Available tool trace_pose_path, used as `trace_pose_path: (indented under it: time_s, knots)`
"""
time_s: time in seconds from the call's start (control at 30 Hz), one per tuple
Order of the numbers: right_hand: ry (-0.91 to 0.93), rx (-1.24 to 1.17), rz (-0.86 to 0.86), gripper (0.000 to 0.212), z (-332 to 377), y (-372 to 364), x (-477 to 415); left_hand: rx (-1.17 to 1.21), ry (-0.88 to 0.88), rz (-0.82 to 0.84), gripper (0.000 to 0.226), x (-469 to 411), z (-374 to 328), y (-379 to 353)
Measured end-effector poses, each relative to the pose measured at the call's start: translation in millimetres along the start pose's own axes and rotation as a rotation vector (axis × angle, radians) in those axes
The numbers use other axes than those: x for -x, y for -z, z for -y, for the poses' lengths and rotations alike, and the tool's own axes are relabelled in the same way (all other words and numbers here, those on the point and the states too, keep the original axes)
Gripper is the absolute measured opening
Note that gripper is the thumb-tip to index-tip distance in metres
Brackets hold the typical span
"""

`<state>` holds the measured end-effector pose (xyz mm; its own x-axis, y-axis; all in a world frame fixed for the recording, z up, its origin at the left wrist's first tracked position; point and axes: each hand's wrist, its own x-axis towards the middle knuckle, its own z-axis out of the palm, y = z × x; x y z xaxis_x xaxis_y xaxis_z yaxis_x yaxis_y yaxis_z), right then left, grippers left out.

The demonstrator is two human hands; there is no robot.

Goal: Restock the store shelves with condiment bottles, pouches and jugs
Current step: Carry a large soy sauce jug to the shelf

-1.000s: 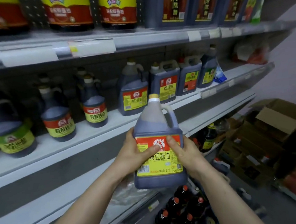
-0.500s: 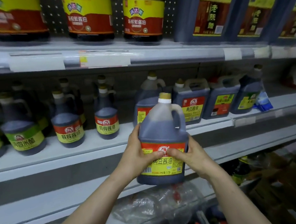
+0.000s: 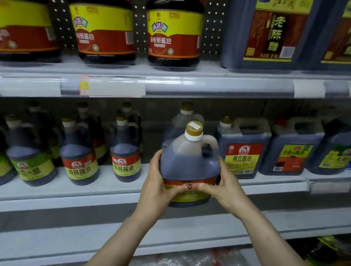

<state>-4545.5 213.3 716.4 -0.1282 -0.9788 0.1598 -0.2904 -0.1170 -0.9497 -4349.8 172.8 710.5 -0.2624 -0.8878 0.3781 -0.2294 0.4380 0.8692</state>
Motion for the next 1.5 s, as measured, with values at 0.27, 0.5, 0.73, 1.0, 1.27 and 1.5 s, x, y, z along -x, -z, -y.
trace_pose_path:
  time_s: [0.27,0.5,0.73,1.0,1.27,1.5]
  knots:
    - [-0.009,0.016,0.018,0.083,-16,5,-27,-0.077,0.001,-0.04,0.101,-20,16,-9]
    - [-0.052,0.041,0.007,0.085,-25,6,-31,-0.124,0.021,-0.012,0.108,-26,25,-14]
    - [-0.091,0.085,-0.01,0.085,-29,6,-42,-0.109,0.03,0.016,0.104,-38,29,-16]
    - [-0.094,0.127,-0.014,0.087,-29,6,-47,-0.146,0.038,0.032,0.105,-46,37,-16]
    - [-0.09,0.293,-0.116,0.091,-26,-3,-40,-0.288,0.019,-0.081,0.106,-33,32,-23]
    - [-0.13,0.454,-0.135,0.099,-22,-8,-32,-0.36,0.045,-0.107,0.114,-25,33,-28]
